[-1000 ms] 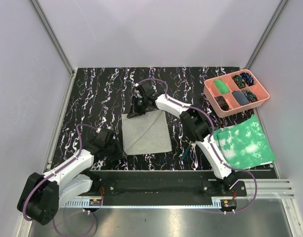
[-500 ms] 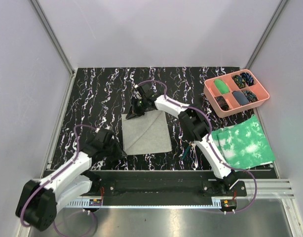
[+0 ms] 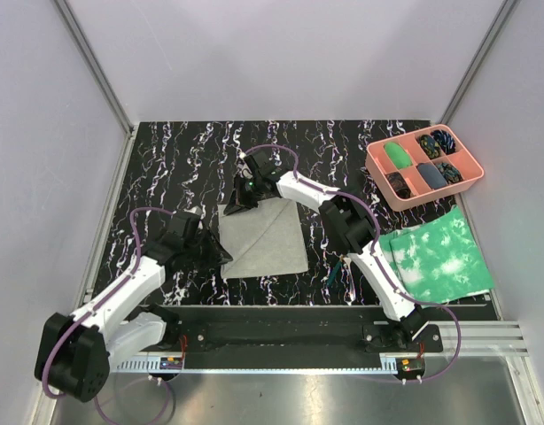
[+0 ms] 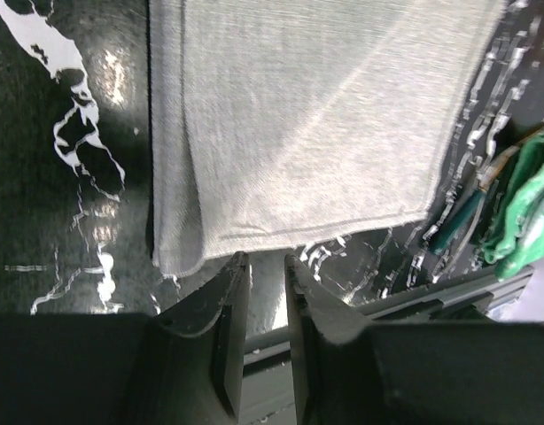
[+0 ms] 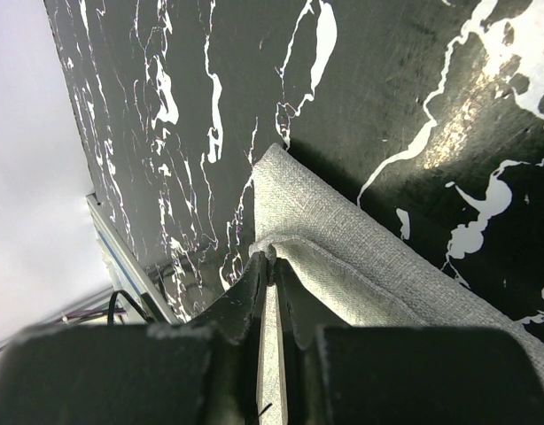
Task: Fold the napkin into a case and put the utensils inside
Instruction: Fold the top corner of the square-folded napkin at the center of the board.
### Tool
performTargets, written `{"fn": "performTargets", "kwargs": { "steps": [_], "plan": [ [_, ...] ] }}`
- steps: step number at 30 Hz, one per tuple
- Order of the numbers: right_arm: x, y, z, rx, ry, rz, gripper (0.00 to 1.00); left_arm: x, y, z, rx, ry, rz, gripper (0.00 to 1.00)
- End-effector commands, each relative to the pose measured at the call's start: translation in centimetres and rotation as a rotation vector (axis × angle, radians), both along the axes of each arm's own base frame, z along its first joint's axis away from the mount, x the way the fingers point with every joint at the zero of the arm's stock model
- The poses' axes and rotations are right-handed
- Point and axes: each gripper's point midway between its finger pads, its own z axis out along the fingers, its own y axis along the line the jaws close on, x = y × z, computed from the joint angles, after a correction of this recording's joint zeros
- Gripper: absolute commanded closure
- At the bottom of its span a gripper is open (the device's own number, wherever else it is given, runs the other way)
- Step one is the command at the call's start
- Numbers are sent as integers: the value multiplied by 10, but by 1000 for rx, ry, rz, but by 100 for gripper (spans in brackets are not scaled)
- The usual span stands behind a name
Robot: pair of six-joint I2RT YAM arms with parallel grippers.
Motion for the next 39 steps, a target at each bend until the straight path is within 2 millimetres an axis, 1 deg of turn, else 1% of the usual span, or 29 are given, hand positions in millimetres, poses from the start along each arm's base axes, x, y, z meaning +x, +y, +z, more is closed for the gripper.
{"fn": "performTargets", "kwargs": {
  "steps": [1,3,7,12,20,28,30,31,33,35,36,38,39],
  "plan": [
    [-2,11,26,54,-38,26,89,20,-11,9,-40,-57,-41,75],
    [-3,12,26,59,-39,31,88,23,-9,3,-32,-57,-32,75],
    [-2,14,24,61,-32,31,86,18,-6,-12,-26,-24,-27,75],
    [0,15,22,59,-34,26,84,15,-2,-22,-13,-7,-16,75],
    [11,16,24,59,-39,0,83,13,3,-29,13,4,-16,75],
    [16,14,15,45,-27,-10,82,14,6,-26,20,-2,-13,75],
    [16,14,14,45,-25,-5,79,14,6,-26,21,-1,-16,75],
    [16,13,15,43,-21,-8,75,14,6,-26,22,-2,-17,75],
    [15,12,17,41,-27,-2,73,14,5,-26,14,2,-24,75],
    [13,10,18,31,-27,3,66,16,2,-20,0,-11,-30,75],
    [14,8,24,27,-46,4,63,15,0,-17,-15,-15,-35,75],
    [13,0,26,6,-45,-1,57,17,-3,-6,-32,-33,-44,74],
    [16,-3,41,5,-82,-4,55,18,-5,-2,-45,-41,-52,74]
  ]
}}
